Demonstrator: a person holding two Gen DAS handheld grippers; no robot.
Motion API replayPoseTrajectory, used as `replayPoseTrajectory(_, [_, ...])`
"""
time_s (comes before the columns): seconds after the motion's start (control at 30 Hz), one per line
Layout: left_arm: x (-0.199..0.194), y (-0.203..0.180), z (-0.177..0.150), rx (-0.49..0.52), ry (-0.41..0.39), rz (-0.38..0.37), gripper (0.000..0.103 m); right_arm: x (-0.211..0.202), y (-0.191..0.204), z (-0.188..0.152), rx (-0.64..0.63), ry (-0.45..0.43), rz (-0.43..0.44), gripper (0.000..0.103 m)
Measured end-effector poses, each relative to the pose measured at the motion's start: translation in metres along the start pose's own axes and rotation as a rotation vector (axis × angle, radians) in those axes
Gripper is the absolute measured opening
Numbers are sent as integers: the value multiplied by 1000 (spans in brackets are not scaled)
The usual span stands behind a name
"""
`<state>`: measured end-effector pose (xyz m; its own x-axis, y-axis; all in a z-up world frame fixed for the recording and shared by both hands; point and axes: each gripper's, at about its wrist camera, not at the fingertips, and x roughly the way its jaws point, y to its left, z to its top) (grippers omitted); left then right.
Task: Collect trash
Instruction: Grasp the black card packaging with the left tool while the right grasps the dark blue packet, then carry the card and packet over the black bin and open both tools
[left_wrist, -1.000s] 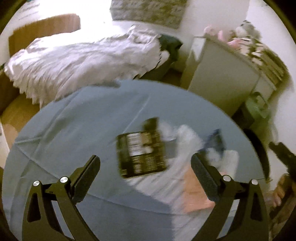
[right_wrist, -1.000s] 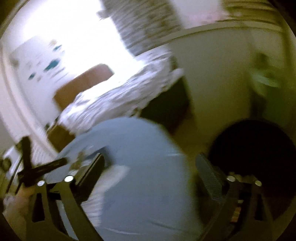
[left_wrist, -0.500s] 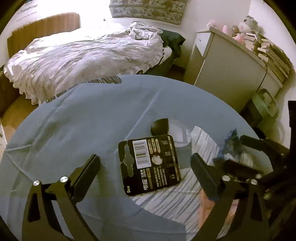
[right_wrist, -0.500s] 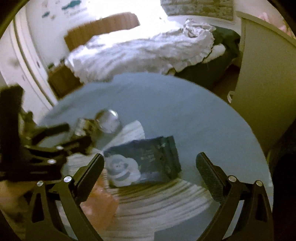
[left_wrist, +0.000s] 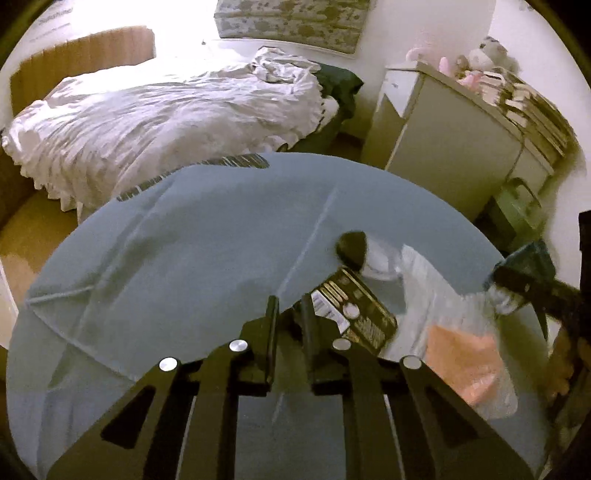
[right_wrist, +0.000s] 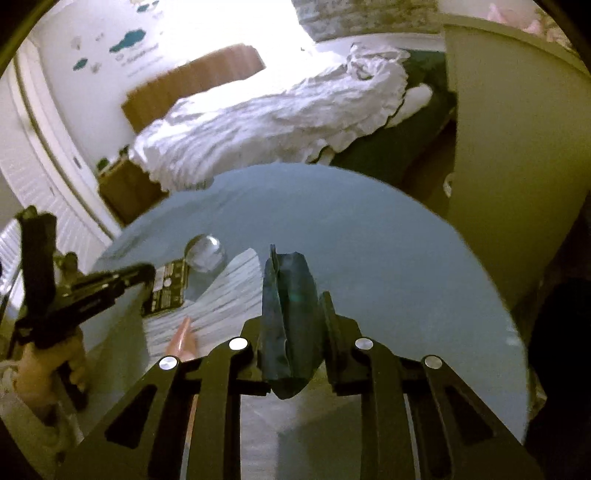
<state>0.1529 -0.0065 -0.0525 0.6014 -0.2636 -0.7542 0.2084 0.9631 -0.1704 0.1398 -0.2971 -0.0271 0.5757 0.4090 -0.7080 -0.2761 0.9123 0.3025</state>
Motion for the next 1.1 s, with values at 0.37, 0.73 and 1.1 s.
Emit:
replayPoseTrajectory(0.37, [-9,-44,-6,308,-11,-6,91,-34,-16,-27,5,-8,56,21])
replayPoseTrajectory(0.73, [16,-54,-3,390,57,-33,60,-50,-28,-44,80,-53,115,21])
replayPoseTrajectory(1.1, [-49,-71,7,224,-118,-159,59,-86,-62,-45,187,-203,155,21])
